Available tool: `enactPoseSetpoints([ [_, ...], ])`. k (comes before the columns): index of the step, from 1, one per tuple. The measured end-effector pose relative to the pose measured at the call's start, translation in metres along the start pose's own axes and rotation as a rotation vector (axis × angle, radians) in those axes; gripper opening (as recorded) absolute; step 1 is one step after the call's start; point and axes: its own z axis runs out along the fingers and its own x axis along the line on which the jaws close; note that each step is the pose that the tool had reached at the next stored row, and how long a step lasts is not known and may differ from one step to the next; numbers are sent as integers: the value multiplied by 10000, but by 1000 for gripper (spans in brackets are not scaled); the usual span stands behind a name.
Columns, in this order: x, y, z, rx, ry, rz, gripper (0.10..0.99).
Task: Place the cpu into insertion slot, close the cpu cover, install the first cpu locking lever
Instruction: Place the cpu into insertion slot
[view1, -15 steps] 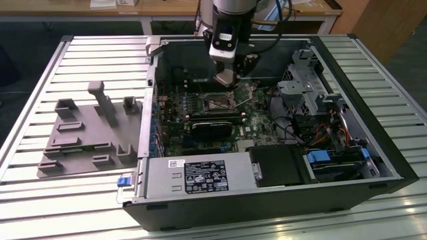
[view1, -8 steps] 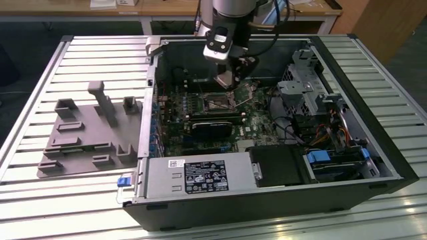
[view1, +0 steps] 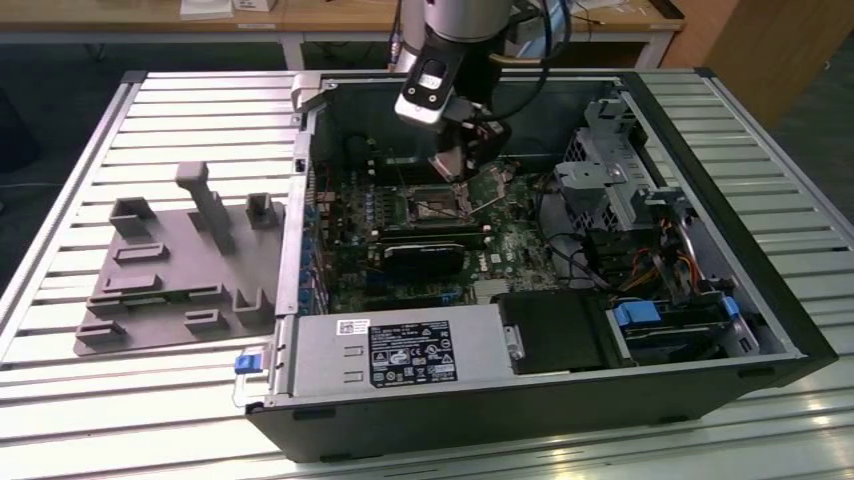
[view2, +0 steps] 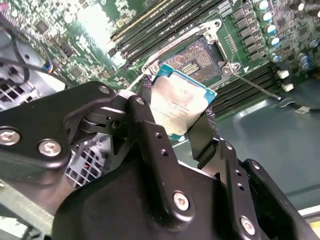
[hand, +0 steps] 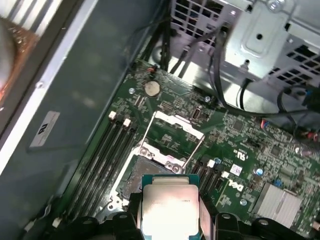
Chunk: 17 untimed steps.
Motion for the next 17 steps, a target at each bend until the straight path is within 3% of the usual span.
enactPoseSetpoints([
  [17,-1,-16,161,-49,-254,3006,537],
])
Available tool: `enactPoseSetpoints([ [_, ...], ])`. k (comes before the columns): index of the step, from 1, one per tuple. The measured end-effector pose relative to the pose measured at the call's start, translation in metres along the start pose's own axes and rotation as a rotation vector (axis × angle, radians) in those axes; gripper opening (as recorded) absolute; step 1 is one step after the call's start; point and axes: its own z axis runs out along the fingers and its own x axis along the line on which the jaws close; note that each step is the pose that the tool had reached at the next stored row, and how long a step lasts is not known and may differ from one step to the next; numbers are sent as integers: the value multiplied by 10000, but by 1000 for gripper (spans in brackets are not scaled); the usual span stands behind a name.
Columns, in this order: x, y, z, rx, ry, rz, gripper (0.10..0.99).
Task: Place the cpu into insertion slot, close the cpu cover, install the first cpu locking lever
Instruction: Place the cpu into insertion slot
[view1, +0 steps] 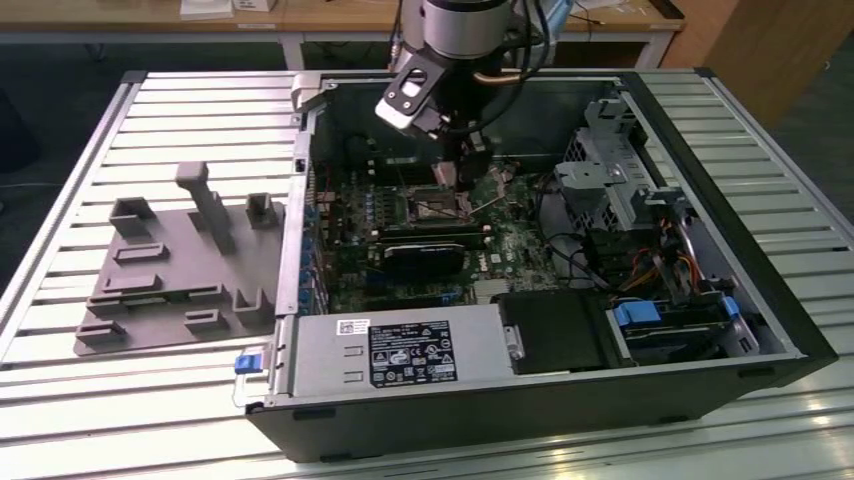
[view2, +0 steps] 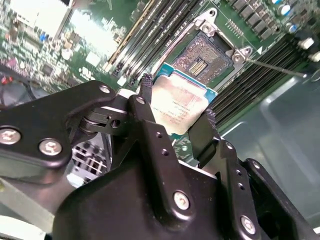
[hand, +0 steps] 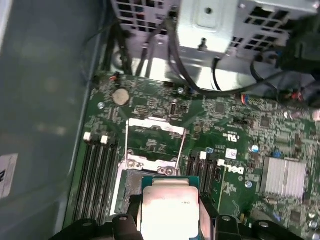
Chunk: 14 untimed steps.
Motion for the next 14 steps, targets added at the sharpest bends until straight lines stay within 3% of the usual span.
enactPoseSetpoints([
  [5,4,-9,43,-12,-61,721,537],
  [14,60,-38,141,-23,-112,1338,537],
])
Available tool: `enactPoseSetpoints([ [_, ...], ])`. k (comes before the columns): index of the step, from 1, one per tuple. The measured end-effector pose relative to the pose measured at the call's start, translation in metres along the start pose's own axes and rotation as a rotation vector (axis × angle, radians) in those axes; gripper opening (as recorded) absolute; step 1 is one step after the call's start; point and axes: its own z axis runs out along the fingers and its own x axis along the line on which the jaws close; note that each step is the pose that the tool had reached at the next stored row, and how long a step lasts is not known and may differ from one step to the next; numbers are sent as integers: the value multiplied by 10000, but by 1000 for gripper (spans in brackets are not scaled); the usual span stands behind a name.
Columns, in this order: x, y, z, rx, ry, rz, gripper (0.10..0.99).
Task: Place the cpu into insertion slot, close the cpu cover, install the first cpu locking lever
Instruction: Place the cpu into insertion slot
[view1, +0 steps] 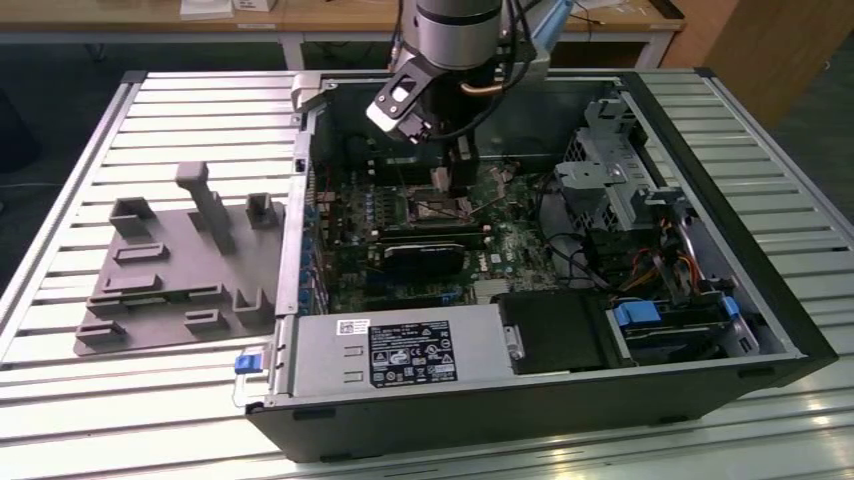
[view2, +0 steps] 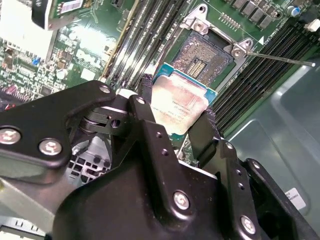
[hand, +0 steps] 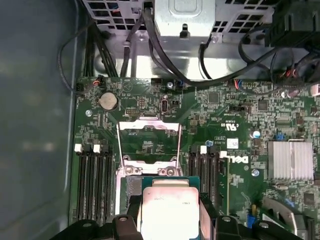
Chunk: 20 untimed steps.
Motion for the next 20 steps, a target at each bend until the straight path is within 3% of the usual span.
enactPoseSetpoints([
  [11,100,-72,105,-10,-40,494,537],
  [20,124,-121,201,-13,-69,797,537],
])
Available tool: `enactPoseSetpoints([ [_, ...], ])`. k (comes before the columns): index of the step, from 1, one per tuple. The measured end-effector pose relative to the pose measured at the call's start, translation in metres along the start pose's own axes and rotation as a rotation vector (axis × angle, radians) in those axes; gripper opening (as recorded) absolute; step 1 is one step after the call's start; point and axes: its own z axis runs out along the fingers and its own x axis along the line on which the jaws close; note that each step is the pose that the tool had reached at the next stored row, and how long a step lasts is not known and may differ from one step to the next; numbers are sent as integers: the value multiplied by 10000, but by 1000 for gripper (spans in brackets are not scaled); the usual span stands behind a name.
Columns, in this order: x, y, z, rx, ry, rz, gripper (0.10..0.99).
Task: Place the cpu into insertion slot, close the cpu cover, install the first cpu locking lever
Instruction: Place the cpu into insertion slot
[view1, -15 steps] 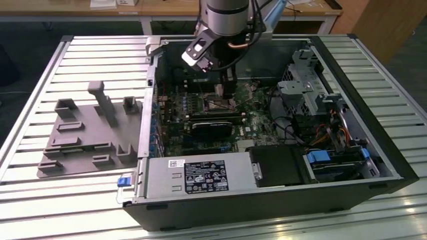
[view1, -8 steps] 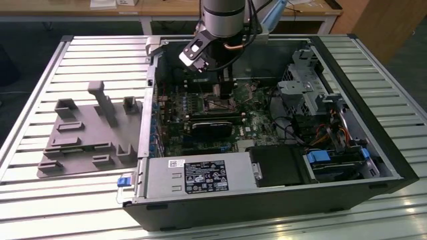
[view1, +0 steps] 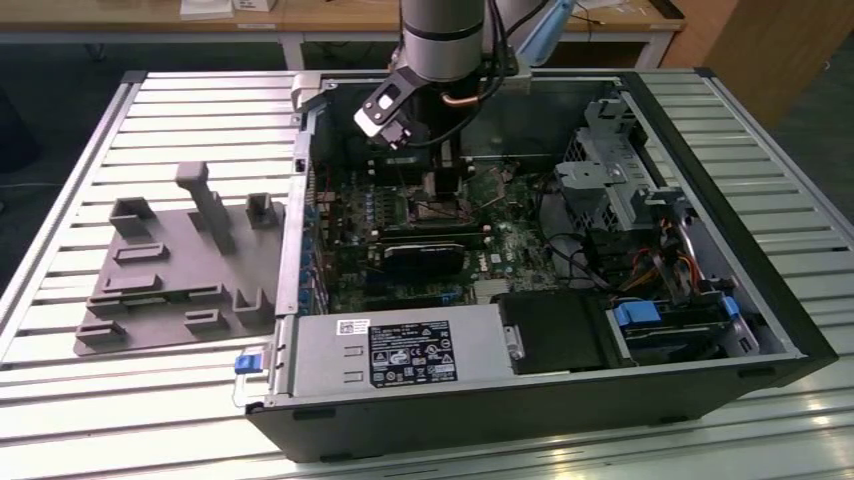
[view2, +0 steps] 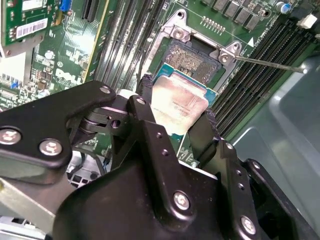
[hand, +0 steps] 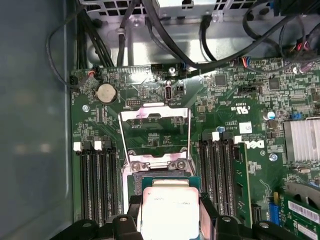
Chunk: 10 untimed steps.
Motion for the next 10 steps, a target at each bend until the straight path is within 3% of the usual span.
enactPoseSetpoints([
  [10,-2,-18,82,13,64,-765,537],
])
